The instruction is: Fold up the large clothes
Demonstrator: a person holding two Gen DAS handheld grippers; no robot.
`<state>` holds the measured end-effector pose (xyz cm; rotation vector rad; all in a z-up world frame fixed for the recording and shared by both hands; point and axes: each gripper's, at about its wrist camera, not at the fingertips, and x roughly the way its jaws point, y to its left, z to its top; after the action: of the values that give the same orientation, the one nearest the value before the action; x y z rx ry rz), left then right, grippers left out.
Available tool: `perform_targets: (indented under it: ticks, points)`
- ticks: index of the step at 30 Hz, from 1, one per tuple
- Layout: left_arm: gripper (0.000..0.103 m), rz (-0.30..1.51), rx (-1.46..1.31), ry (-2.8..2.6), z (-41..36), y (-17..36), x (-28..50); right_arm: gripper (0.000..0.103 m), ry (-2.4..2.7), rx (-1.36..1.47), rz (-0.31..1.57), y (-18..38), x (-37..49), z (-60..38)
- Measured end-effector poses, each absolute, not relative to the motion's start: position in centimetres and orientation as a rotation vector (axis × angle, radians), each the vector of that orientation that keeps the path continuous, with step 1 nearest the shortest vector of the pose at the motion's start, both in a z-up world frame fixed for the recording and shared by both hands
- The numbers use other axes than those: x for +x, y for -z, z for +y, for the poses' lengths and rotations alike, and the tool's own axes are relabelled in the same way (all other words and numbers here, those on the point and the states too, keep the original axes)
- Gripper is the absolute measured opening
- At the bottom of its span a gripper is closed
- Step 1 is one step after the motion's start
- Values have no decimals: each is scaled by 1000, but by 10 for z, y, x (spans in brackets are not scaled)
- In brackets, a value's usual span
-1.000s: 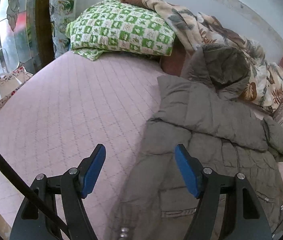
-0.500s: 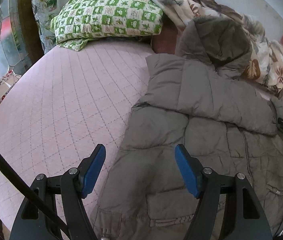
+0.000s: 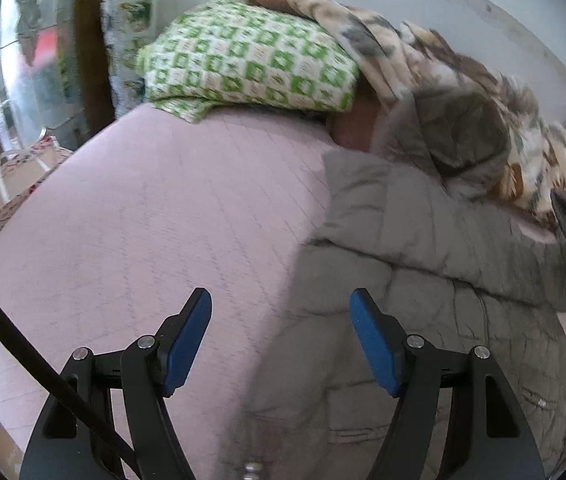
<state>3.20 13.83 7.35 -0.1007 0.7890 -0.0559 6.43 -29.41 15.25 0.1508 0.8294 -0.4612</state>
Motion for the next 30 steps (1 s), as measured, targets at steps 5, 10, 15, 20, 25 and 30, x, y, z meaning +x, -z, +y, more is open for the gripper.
perform_targets:
  ticks: [5, 10, 15, 20, 25, 30]
  points:
    - [71, 769, -143, -38, 174, -81, 36, 0, 227, 195, 811, -179, 99, -195]
    - [71, 789, -232, -85, 212, -80, 44, 0, 43, 178, 836, -163, 148, -86]
    - [71, 799, -292, -103, 233, -77, 49, 0, -33, 148, 935, -101, 199, -3]
    - [71, 825, -315, -89, 239, -74, 51, 0, -34, 131, 1011, -60, 214, 24]
    - [71, 831, -337, -79, 238, -74, 50, 23, 59, 95, 925, -84, 190, -9]
    - [71, 834, -326, -66, 231, -74, 49, 23, 245, 71, 944, -75, 184, -64]
